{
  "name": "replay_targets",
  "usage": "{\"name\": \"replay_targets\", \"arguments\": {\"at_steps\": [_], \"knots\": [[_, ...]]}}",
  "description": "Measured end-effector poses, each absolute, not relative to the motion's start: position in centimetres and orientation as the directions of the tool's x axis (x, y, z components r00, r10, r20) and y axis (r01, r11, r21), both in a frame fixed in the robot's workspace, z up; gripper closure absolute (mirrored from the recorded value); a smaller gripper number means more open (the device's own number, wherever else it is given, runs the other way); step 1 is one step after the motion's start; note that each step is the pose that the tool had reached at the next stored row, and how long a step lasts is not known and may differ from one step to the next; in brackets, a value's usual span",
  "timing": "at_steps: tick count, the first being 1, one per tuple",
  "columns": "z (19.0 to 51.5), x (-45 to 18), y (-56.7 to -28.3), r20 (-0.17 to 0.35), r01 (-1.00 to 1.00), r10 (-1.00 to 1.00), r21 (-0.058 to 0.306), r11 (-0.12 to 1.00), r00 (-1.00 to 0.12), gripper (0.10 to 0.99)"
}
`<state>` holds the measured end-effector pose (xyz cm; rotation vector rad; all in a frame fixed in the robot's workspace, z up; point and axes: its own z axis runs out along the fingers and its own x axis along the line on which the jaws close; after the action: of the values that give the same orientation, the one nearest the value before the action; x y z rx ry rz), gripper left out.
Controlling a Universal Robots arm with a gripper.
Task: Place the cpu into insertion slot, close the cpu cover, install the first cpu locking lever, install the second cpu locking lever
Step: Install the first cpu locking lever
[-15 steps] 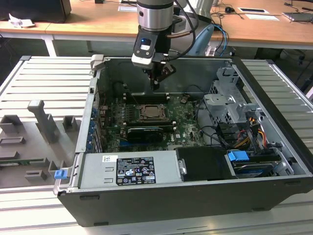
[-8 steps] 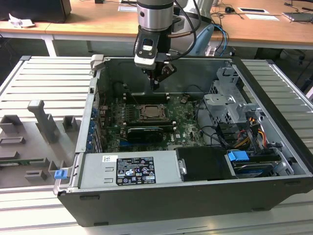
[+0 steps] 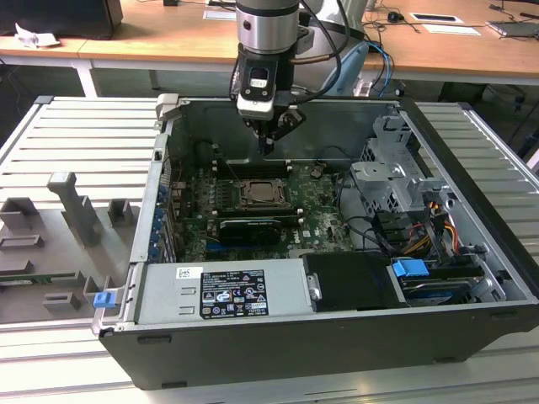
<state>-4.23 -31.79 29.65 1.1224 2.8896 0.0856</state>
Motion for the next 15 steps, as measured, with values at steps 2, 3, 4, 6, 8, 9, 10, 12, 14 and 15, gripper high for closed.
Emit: {"name": "replay_targets", "arguments": {"at_steps": [2,3,4,6,8,9,10,12,14,15], "knots": [[29.65,-4.23,-31.79,-0.018,0.658,0.66,0.066,0.75,-0.751,0.98],[29.65,-4.23,-31.79,-0.018,0.641,0.644,0.066,0.764,-0.765,0.98],[29.64,-4.23,-31.79,-0.018,0.622,0.624,0.066,0.781,-0.781,0.98],[29.63,-4.23,-31.79,-0.018,0.585,0.587,0.066,0.808,-0.809,0.98],[29.62,-4.23,-31.79,-0.018,0.549,0.551,0.066,0.833,-0.835,0.98],[29.62,-4.23,-31.79,-0.018,0.535,0.537,0.066,0.842,-0.843,0.98],[29.62,-4.24,-31.79,-0.018,0.523,0.525,0.066,0.85,-0.851,0.98],[29.61,-4.25,-31.79,-0.018,0.485,0.487,0.066,0.872,-0.873,0.98],[29.61,-4.25,-31.79,-0.018,0.455,0.457,0.066,0.888,-0.889,0.98],[29.61,-4.25,-31.79,-0.018,0.447,0.449,0.066,0.892,-0.893,0.98]]}}
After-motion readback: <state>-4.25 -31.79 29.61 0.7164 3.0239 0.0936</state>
